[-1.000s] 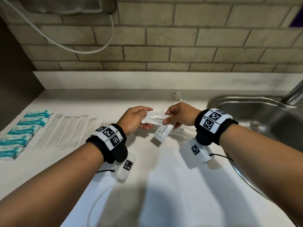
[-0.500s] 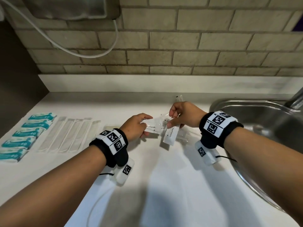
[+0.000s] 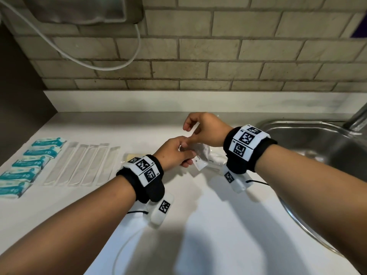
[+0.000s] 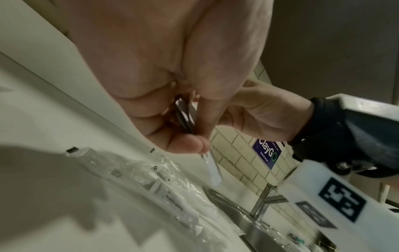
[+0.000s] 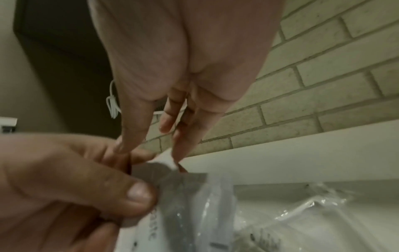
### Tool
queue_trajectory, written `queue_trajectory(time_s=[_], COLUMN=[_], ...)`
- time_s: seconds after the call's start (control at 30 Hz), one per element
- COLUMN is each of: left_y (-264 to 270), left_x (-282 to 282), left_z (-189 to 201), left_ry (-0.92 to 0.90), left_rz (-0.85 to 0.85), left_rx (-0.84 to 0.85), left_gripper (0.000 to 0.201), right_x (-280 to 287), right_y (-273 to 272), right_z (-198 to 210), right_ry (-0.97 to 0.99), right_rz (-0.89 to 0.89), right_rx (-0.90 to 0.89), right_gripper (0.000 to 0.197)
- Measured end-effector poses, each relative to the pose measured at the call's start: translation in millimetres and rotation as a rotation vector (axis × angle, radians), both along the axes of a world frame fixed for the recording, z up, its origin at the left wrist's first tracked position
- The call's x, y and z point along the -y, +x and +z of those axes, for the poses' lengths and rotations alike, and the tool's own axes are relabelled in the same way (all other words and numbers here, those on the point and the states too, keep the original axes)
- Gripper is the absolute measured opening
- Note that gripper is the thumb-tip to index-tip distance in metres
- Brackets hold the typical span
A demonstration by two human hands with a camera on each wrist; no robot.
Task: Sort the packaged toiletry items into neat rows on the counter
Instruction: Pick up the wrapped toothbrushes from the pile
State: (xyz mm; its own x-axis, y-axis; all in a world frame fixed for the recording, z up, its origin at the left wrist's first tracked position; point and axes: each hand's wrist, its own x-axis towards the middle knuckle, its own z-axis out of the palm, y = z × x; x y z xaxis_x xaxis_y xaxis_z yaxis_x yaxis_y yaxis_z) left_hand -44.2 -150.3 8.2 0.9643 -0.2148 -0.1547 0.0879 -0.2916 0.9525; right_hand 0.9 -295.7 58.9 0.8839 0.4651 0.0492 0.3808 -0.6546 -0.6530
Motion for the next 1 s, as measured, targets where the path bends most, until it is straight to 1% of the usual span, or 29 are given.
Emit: queue_trajectory(time_s=[0.1,0.13,0.17,0.2,0.27,0.33,0.37,0.43,0.5,0.6,0.7,0.87,1.0], left_y=[2,3,5,6,9,10,11,9,7,8,10,16,19], left_x=[-6,-8,-11,-13,-16,-17,-18,-18,-16,-12,-10,-9,-6], left_z=[-1,0,2,4,10,14,16,17,18,15,13,12,14], left_ry=[0.039,0.042,0.033,0.018,-0.010,-0.025,-0.028,-0.029,-0.028,-0.015,-0.025,-0.047,-0.044], left_rz=[0.063,0.098,0.134,0.167,0.206,0.200,0.190,0.165,0.131,0.098,0.114,0.152,0.171], left_rx=[0.002,0.003,0.003,0.005,0.023,0.041,0.048,0.051,0.050,0.062,0.049,0.036,0.037], left_gripper=[0.026,0.026,0.025,0.025,0.026,0.033,0.039,0.052,0.055,0.045,0.035,0.033,0.034], right_x=[5,10,16,22,32,36,36,36,36,35,32,29,33], right_y=[2,3,5,7,9,7,6,3,2,6,8,4,6], right_z=[-6,-10,-13,-18,-30,-44,-50,-61,-66,-72,-72,-72,-67], right_ry=[0.084,0.066,0.008,-0.087,-0.353,-0.603,-0.665,-0.651,-0.616,-0.655,-0.682,-0.682,-0.666], right_rz=[-0.069,-0.099,-0.120,-0.127,-0.102,-0.086,-0.092,-0.130,-0.165,-0.159,-0.161,-0.169,-0.169], right_rx=[0.015,0.032,0.041,0.030,-0.044,-0.094,-0.097,-0.096,-0.078,-0.080,-0.105,-0.083,-0.114], right_gripper=[0.029,0.027,0.026,0.026,0.024,0.028,0.029,0.032,0.038,0.043,0.038,0.025,0.028])
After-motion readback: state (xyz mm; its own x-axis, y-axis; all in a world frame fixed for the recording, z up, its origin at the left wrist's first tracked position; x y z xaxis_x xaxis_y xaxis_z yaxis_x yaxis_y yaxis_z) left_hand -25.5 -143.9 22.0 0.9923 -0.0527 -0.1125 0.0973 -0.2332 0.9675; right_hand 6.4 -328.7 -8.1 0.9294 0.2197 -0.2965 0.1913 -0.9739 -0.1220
